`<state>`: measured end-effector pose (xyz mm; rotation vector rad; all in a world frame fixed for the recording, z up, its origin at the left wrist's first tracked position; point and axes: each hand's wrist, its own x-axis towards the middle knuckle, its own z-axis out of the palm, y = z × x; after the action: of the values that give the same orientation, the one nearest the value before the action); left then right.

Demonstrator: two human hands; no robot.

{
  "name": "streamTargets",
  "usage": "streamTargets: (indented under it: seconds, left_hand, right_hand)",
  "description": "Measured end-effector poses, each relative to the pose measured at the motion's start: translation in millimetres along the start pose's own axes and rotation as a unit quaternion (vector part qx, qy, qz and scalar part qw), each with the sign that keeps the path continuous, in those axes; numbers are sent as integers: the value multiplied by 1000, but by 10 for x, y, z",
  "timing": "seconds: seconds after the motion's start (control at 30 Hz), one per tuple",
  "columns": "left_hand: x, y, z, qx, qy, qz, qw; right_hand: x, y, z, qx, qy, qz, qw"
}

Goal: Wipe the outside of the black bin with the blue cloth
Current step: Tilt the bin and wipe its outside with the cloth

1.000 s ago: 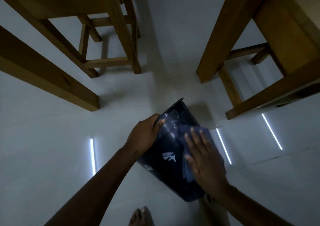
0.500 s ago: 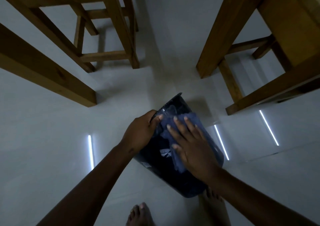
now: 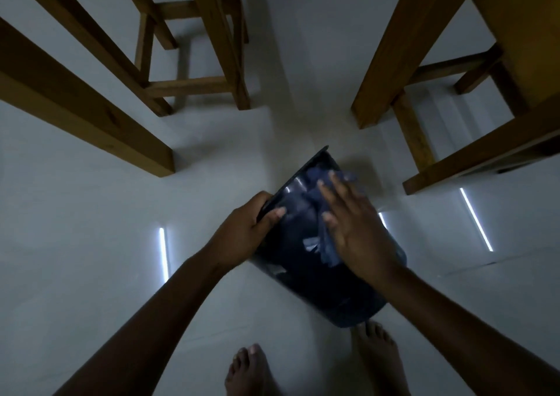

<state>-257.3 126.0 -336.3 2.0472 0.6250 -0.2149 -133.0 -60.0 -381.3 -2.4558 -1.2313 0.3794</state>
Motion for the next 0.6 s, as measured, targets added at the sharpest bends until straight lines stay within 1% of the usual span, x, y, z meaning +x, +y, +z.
streamTargets:
  seconds: [0.07,0.1,0.13,0.2,0.27,0.3,0.33,0.37,0.4,0.47,0.5,0.53,0.57,0.6]
  left_hand:
    - [-123,-95,14,22,15,-8,1000]
    - [-153,-104,29,39,39,-10,998]
    - [-148,-97,42,59,67,-8,996]
    - [-50,-39,27,102,114,6,988]
    - [67,34,-10,134,117,22,984]
    - [112,64,-21,141,110,29,983]
    - [149,84,-22,144,102,32,984]
    - [176,105,-15,144,92,34,985]
    - [196,125,-6,142,85,33,986]
    - [228,166,9,137,80,31,987]
    - [237,182,10,137,80,28,987]
    - [241,188,9,139,79,24,987]
    - [241,181,10,144,79,22,986]
    - [237,168,13,149,79,22,985]
  right_hand:
    - [42,205,-43,119,11,77,990]
    - [-5,226,-43,141,12,84,986]
    - [-95,178,-14,137,7,77,988]
    - [-369,-91,105,74,-8,55,996]
    - [-588,-341,187,-16,-32,-21,999]
    - [-588,-381,199,-39,-34,-55,997]
    - [-499,-353,176,-48,-26,-79,995]
    - [-370,-283,149,-38,-9,-84,996]
    - [-246,-207,115,-2,-3,-62,998]
    - [-145,-19,73,99,8,38,994]
    - [-199,15,80,122,8,83,989]
    - [-307,-12,106,117,1,113,987]
    - [-444,-89,144,89,-5,122,989]
    - [-564,-180,184,43,-10,94,995]
